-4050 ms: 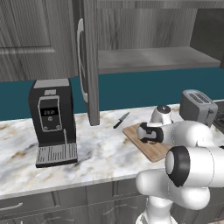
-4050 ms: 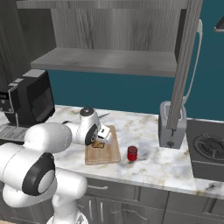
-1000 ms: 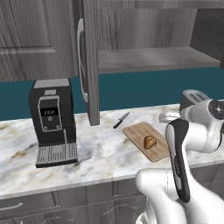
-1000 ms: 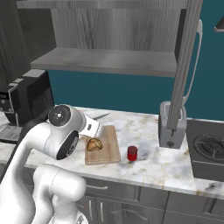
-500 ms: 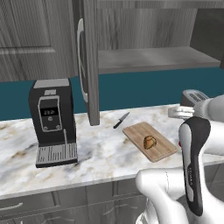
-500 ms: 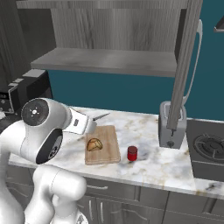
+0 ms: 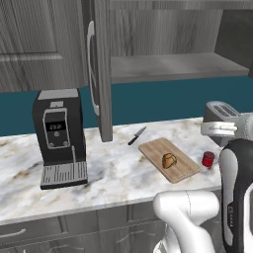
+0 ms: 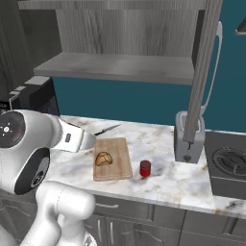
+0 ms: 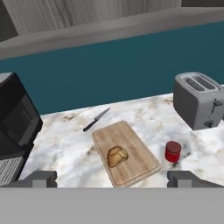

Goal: Pick the bread, place it on the cutting board, pick the jam, place it on the counter, and close the cabinet.

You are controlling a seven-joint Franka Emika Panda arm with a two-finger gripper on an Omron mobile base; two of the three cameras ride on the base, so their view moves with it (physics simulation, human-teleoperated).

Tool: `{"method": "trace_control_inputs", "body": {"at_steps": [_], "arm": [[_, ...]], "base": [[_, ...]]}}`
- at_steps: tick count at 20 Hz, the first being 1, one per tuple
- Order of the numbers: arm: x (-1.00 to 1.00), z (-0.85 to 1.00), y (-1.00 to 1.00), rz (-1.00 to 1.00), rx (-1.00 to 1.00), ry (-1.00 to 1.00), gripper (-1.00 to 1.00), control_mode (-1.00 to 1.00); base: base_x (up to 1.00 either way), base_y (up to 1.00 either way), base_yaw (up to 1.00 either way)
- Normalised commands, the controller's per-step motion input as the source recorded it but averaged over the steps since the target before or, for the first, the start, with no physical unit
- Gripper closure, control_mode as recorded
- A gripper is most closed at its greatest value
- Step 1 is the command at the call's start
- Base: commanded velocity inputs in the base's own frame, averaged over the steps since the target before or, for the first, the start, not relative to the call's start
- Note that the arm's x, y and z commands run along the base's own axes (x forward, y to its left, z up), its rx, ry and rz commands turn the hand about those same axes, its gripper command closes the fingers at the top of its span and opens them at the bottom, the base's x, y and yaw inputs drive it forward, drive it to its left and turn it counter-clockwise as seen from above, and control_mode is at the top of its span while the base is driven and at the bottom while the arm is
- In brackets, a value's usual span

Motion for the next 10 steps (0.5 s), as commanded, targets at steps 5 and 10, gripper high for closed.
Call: {"method": "trace_control_inputs", "body": {"at_steps": [5,10], "arm": [[-0.70,0.01,0.22,0.00,-0.04,-0.10,-1.00,-1.00],[-0.58,0.10,0.25,0.00,-0.03,-0.10,-1.00,-1.00]], "base": [[0.00,0.00,0.00],[0.00,0.00,0.00]]}}
